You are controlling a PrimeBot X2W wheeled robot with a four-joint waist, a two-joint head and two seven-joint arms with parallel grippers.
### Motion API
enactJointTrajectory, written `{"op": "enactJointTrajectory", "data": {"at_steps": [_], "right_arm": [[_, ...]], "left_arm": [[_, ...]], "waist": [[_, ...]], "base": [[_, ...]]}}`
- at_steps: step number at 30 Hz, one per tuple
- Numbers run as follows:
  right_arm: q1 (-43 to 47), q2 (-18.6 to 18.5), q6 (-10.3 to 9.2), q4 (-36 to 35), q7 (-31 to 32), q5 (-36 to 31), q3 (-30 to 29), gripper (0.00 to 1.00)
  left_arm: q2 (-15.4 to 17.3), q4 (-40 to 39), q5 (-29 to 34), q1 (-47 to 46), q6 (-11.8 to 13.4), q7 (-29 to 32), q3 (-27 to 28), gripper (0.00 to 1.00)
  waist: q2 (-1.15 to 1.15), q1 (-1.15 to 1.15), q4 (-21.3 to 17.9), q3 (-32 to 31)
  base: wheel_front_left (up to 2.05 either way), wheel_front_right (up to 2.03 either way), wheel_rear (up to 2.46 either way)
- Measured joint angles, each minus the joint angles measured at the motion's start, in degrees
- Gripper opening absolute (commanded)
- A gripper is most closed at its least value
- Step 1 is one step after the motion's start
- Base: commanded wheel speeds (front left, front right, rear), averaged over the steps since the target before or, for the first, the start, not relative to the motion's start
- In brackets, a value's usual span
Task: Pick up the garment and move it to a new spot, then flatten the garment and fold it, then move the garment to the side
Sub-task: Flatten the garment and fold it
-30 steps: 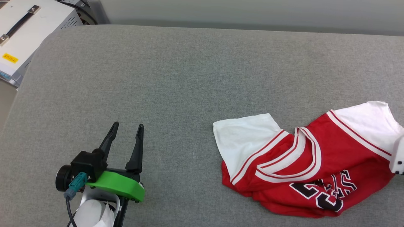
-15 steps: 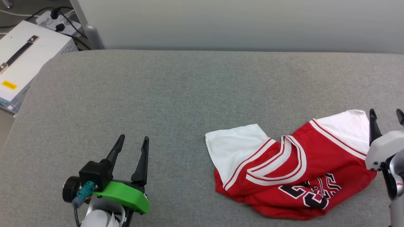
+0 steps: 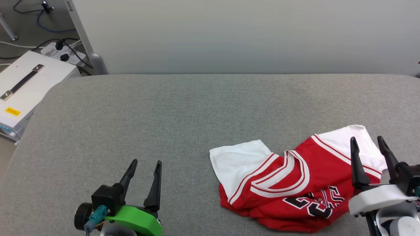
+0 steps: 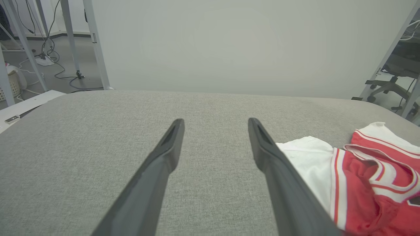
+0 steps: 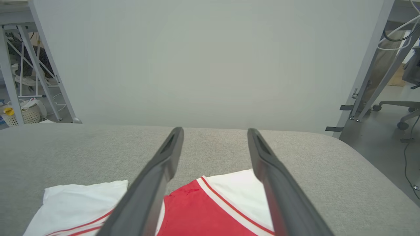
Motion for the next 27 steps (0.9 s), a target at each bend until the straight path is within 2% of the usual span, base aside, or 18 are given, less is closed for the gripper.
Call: {"op": "enactJointTrajectory", "data": {"at_steps": [8,11,13,17,23,27], "right_arm": [[2.5,1.6,0.0,-2.1,-1.0,0.0,0.4,1.0],[2.5,1.7,0.0,-2.9,-1.0,-0.1,0.2,1.0],[2.4,1.8,0.0,-3.3,-1.0,-0.3,0.2,1.0],[2.4,1.9,0.0,-4.2,-0.9,-0.7,0.2,1.0],[1.8,2.3,0.0,-4.3,-0.6,-1.2,0.5,1.0],[0.9,2.5,0.0,-4.3,-0.6,-1.3,1.1,1.0]], "left_arm": [[-0.5,0.2,0.2,0.4,0.0,0.0,-0.4,1.0],[-0.3,2.7,0.2,-1.6,0.0,0.1,-2.4,1.0],[-0.1,5.0,-0.2,-4.2,0.0,2.7,-3.9,1.0],[1.0,8.0,-0.9,-12.2,0.0,12.9,-8.1,1.0],[1.9,10.5,-4.1,-22.7,0.0,34.4,-16.0,1.0],[2.4,11.1,-5.1,-27.4,0.0,42.9,-17.1,1.0]], "waist": [[0.0,0.0,-0.1,0.7],[0.0,0.0,-0.2,1.8],[0.0,0.0,-0.4,2.6],[0.0,0.0,-1.0,4.3],[0.0,0.0,-2.5,7.3],[0.0,0.0,-3.8,9.1]], "base": [[0.0,0.0,0.0],[0.0,0.0,0.0],[0.0,0.0,0.0],[0.0,0.0,0.0],[0.0,0.0,0.0],[0.0,0.0,0.0]]}}
